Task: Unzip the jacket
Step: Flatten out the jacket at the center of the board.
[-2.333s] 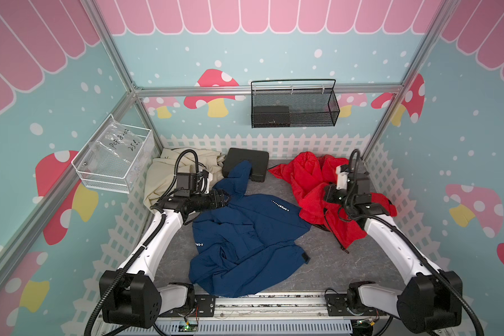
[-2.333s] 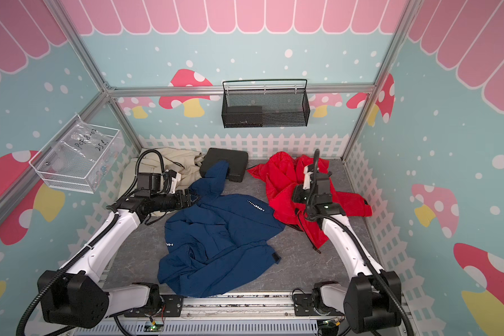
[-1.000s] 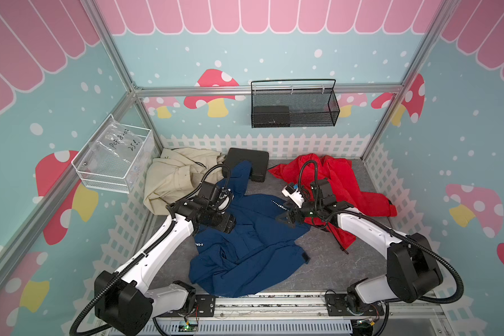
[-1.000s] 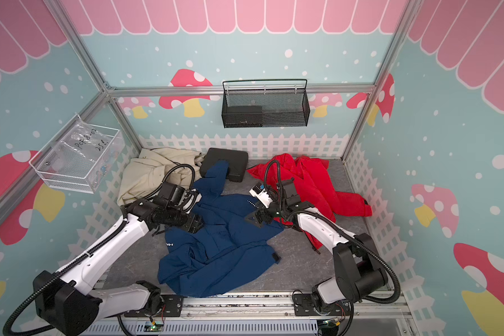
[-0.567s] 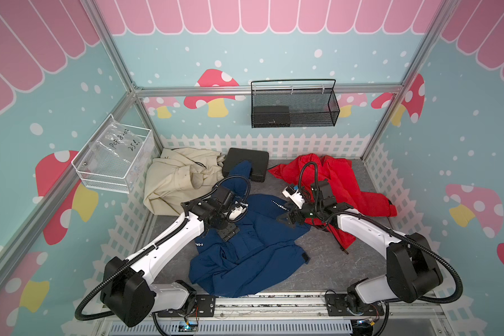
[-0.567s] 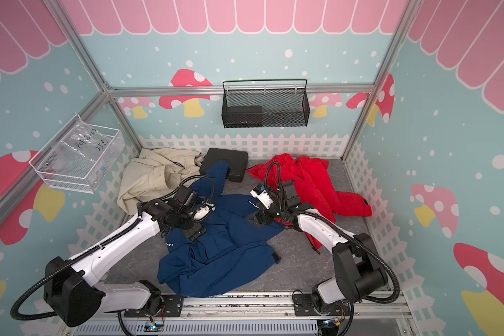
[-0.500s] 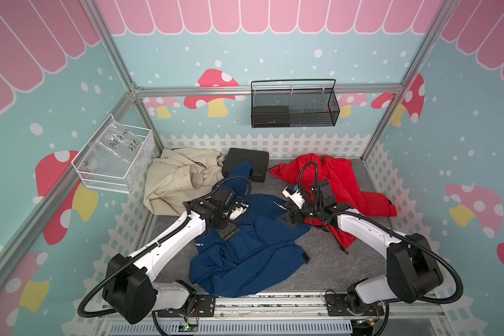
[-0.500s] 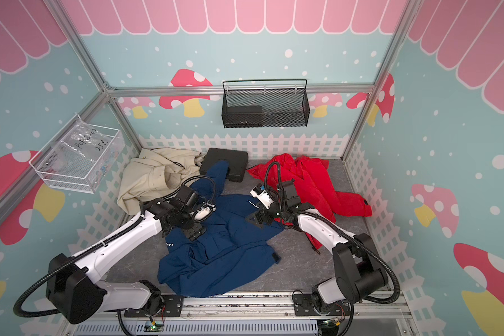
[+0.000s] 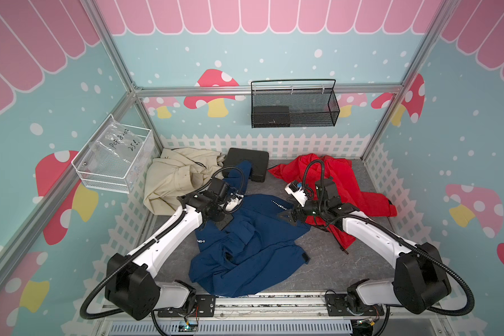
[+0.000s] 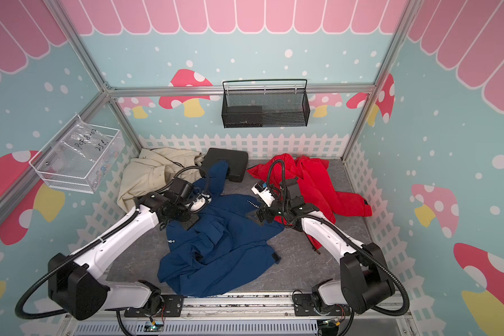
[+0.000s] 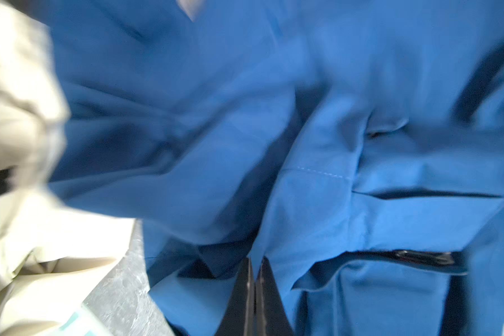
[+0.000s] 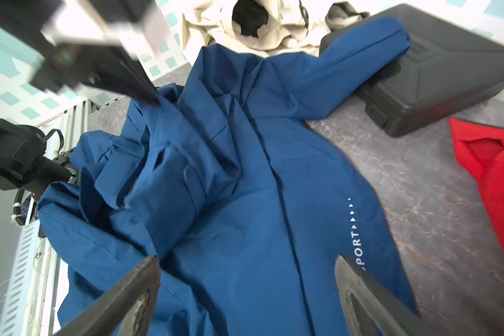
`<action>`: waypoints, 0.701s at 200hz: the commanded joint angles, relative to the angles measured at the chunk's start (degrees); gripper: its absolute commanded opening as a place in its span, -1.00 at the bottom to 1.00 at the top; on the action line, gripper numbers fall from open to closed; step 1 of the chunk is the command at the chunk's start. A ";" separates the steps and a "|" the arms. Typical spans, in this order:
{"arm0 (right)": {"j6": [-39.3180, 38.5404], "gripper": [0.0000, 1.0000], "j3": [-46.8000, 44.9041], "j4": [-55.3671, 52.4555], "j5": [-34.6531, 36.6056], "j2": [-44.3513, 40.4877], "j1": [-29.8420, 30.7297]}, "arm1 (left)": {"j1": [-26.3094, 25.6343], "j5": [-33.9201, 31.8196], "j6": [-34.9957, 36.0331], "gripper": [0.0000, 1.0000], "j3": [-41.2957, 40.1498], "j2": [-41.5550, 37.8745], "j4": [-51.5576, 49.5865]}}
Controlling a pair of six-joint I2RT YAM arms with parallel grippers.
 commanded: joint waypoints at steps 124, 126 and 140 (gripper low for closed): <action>4.17 0.89 -4.89 8.75 -5.98 -5.79 -0.24 | 3.87 8.74 -25.26 -1.00 16.76 -6.01 21.60; 4.23 0.88 -5.12 8.72 -6.01 -5.82 -0.22 | 3.91 8.54 -25.58 -1.00 16.76 -6.02 22.00; 4.99 0.83 -6.77 8.45 -7.12 -6.37 -0.22 | 4.04 6.70 -29.00 -1.00 16.85 -6.12 24.97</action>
